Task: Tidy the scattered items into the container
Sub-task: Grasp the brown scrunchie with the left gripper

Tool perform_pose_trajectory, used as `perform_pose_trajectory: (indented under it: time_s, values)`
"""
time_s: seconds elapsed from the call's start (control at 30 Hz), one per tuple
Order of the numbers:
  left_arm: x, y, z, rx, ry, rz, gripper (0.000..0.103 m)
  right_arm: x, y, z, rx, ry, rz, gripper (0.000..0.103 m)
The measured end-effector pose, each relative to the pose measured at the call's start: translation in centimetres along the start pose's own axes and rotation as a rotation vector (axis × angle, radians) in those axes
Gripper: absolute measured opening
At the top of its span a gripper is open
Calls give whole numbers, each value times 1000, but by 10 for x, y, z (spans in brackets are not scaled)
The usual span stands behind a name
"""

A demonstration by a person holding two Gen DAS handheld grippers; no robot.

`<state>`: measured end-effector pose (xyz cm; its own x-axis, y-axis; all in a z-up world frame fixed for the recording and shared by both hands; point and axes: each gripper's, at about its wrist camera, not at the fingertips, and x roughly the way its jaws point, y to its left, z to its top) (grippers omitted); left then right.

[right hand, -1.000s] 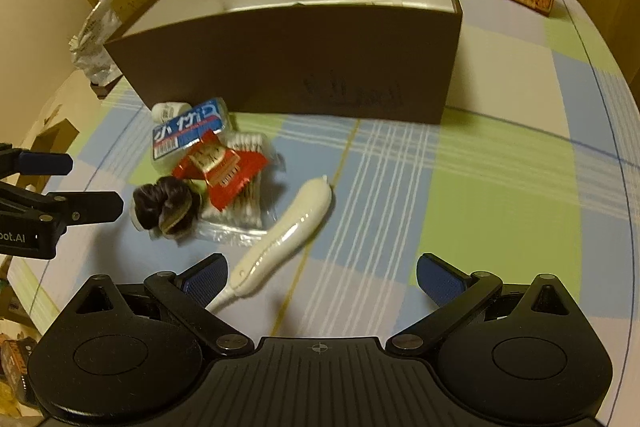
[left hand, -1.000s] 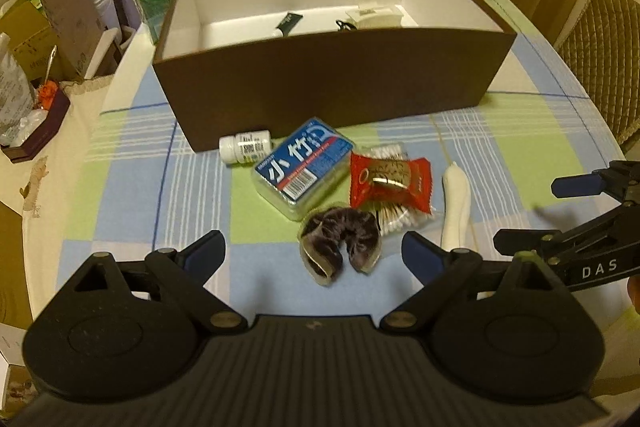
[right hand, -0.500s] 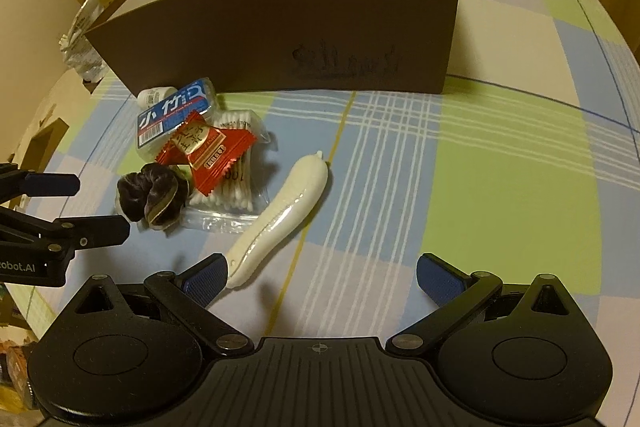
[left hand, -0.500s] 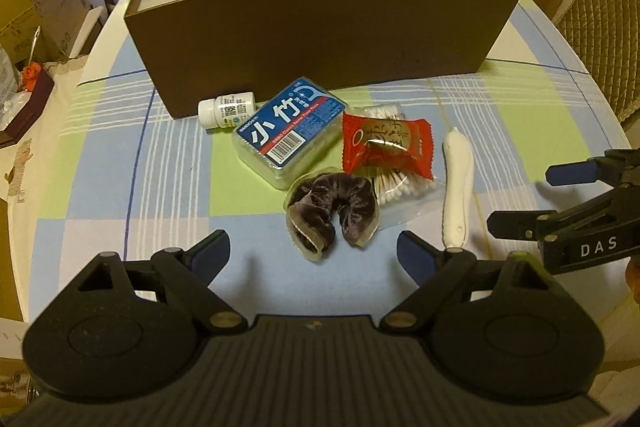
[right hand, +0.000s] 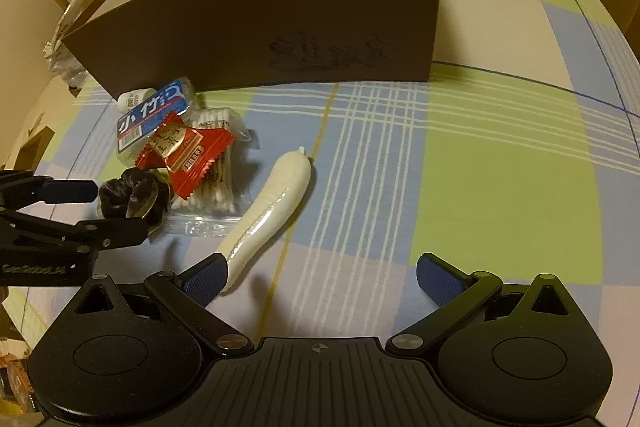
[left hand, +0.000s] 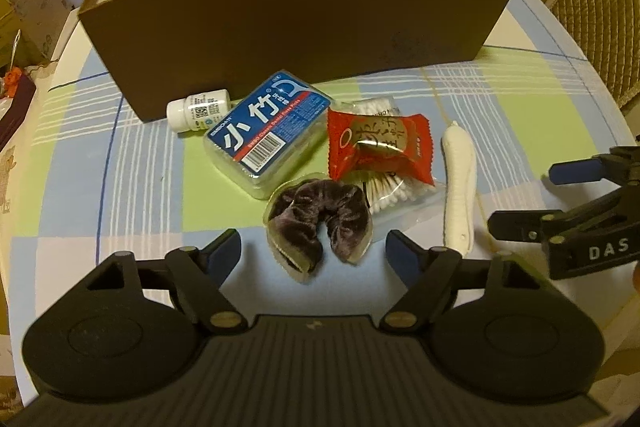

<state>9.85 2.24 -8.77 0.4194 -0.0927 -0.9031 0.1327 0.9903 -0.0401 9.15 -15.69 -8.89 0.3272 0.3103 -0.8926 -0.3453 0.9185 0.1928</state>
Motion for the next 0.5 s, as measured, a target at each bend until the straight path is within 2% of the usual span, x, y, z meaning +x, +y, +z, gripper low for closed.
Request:
perform_pose_trajectory:
  time_s: [0.17,0.23,0.27,0.3,0.37,0.5]
  values:
    - [7,1,3,-3,-4,-7,75,1,0,-1,10,-1,-5,103]
    - [9,3,2,-9,0,-14,66,1,0,0,8,-4,-4,103]
    - [10,4,2,-13,4,-21,51,1,1,0,5,-5,-2,103]
    - [11,6,1,-20,7,-24,44,1,2,0,3,-6,0,103]
    - [10,9,-1,-29,7,-33,34,1,4,0,-3,-7,5,103]
    - [3,15,-8,-23,-2,-36,24,3,9,0,-20,-6,26,103]
